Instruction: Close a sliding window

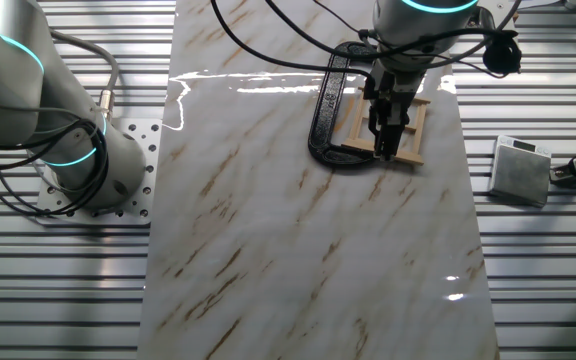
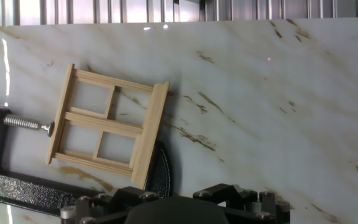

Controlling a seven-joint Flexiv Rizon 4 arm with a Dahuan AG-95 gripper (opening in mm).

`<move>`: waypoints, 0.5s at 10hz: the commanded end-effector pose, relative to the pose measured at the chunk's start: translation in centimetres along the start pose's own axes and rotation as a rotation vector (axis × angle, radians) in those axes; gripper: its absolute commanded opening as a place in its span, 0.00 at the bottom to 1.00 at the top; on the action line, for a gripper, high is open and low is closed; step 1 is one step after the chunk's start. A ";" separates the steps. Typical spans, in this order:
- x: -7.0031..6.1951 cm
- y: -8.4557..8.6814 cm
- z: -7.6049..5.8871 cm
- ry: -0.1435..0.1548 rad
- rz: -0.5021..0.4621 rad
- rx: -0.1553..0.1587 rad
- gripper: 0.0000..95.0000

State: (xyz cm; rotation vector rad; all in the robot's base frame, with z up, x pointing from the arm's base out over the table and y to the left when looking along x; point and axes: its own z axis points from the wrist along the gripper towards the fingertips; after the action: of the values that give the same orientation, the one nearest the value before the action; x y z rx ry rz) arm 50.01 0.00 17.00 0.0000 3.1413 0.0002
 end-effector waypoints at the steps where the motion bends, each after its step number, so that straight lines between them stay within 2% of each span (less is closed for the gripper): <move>1: 0.0 0.0 0.0 -0.028 -0.093 -0.006 0.00; 5: 0.0 0.0 0.0 -0.019 -0.094 -0.008 0.00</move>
State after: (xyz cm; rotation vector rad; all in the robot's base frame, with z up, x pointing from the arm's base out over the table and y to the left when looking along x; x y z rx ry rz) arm 49.89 -0.03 17.04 -0.1407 3.1170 0.0096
